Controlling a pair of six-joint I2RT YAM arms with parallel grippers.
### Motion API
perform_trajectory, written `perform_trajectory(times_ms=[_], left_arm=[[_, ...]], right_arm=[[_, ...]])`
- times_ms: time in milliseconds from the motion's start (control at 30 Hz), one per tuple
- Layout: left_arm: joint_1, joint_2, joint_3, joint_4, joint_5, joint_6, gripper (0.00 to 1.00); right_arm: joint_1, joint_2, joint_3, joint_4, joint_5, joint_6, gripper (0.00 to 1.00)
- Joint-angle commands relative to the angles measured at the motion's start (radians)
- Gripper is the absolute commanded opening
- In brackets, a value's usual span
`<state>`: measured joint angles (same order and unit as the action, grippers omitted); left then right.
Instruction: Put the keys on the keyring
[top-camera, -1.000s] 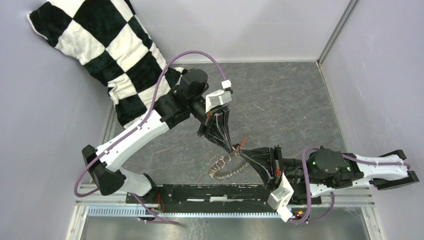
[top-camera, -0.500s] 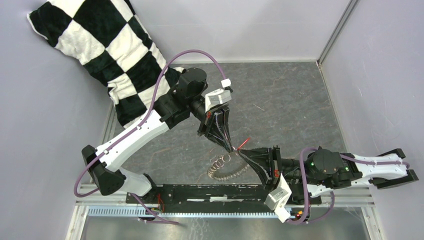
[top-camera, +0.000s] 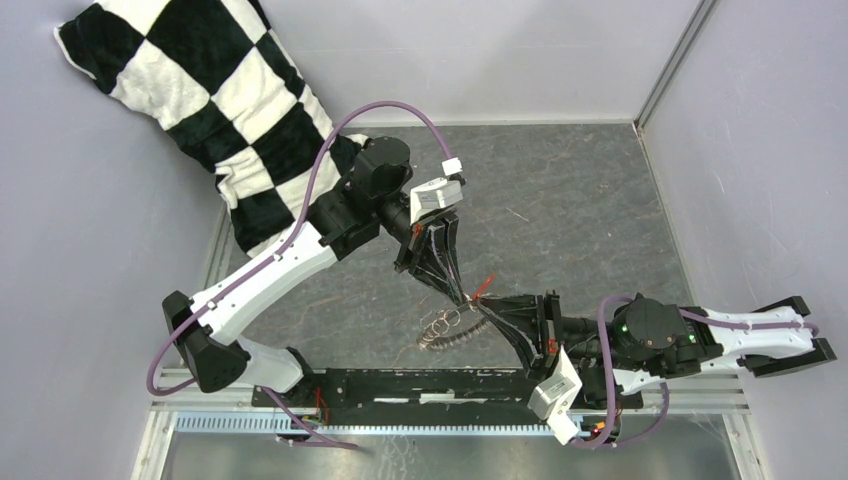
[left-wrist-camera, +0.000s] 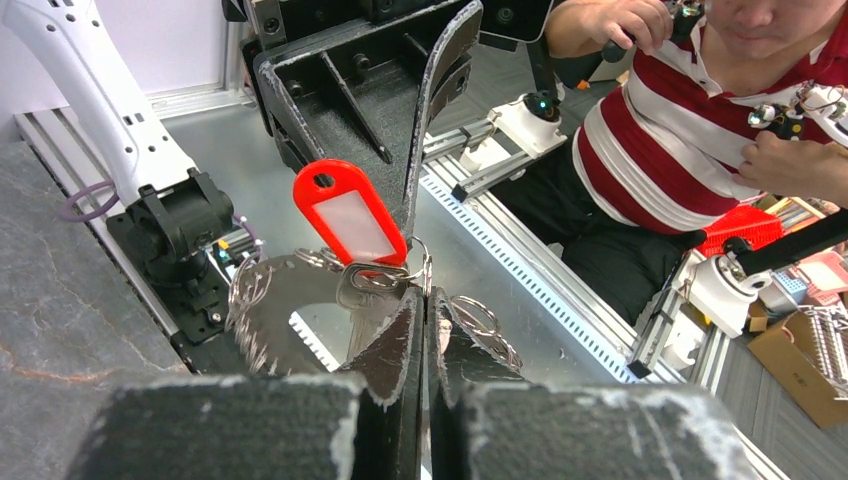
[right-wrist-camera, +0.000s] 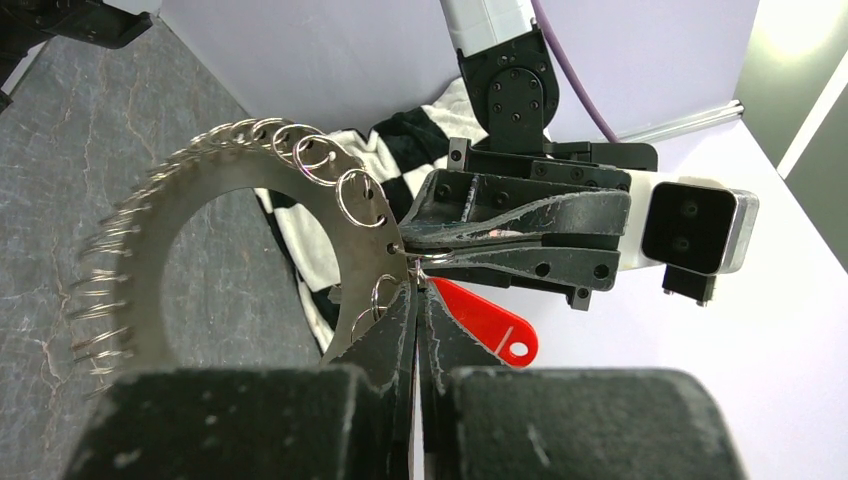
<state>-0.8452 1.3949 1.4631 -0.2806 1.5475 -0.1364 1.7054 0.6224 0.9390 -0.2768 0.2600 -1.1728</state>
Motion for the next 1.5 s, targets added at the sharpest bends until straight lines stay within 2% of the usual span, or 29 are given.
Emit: perform_trajectory(times_ms=[0, 1467], left_arm=[[-0.003, -0.034, -0.002, 0.053, 0.010, -0.057, 0.02], [-0.004, -0.045, -0.022, 0.090, 0.007, -0.079, 0.02]], right_arm=[[0.012, -0.018, -0.003, 0.071, -0.014, 0.006, 0.01], [0.012, -0.009, -0.050, 0.160, 0.028, -0.009, 0.01]])
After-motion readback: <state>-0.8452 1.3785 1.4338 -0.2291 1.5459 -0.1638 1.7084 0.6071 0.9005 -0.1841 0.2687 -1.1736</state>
